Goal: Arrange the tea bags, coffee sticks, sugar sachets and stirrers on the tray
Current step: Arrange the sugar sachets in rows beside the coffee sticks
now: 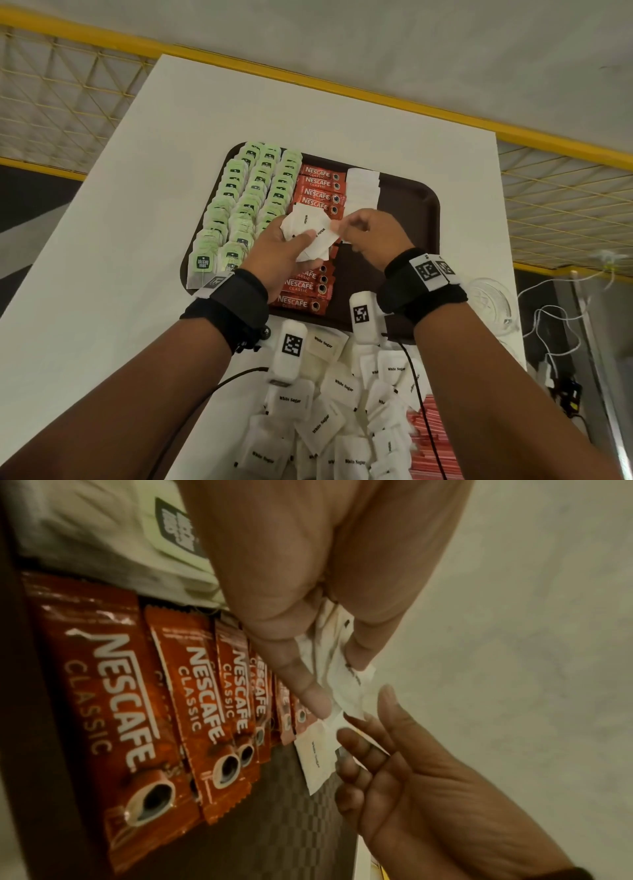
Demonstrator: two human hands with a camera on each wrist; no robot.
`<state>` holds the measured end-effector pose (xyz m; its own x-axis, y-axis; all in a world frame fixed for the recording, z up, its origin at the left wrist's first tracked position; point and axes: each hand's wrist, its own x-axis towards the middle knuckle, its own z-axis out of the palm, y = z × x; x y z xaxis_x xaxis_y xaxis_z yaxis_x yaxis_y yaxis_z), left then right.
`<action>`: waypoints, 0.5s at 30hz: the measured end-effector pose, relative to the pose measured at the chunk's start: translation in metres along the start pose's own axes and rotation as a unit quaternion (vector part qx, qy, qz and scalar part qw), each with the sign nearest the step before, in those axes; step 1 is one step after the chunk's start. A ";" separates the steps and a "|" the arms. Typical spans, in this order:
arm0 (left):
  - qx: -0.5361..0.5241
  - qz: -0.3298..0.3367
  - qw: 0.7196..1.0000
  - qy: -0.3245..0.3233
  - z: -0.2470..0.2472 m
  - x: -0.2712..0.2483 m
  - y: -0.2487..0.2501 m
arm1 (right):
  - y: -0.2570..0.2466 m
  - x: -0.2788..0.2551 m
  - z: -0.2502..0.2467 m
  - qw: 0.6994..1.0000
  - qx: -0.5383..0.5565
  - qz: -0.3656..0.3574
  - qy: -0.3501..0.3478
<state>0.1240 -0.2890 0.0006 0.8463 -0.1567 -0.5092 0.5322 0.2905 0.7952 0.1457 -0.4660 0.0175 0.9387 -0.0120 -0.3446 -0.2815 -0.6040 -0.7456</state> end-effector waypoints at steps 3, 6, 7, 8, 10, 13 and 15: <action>0.015 0.023 1.000 -0.009 0.005 0.000 0.000 | 0.000 -0.009 0.007 0.999 0.038 -0.027 0.007; 0.027 0.014 0.999 -0.010 0.008 0.002 -0.003 | 0.006 -0.015 0.011 0.986 0.160 0.020 0.036; 0.026 0.007 1.000 -0.005 0.009 0.001 -0.004 | 0.009 -0.017 0.012 0.972 0.228 0.052 0.035; 0.023 0.001 1.000 0.003 0.009 0.002 -0.004 | 0.012 -0.018 0.011 0.952 0.291 0.083 0.037; 0.015 -0.006 1.000 0.014 0.008 0.002 -0.004 | 0.019 -0.018 0.004 0.932 0.336 0.126 0.052; 0.001 -0.011 1.000 0.026 0.005 0.003 -0.003 | 0.030 -0.016 -0.009 0.939 0.302 0.157 0.045; -0.002 -0.015 0.999 0.030 0.004 0.004 -0.002 | 0.035 -0.014 -0.017 0.966 0.206 0.152 0.038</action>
<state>0.1261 -0.2938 -0.0014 0.8270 -0.1095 -0.5514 0.5572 0.2905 0.7779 0.1259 -0.5003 0.0056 0.8081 -0.2061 -0.5519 -0.5866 -0.1963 -0.7857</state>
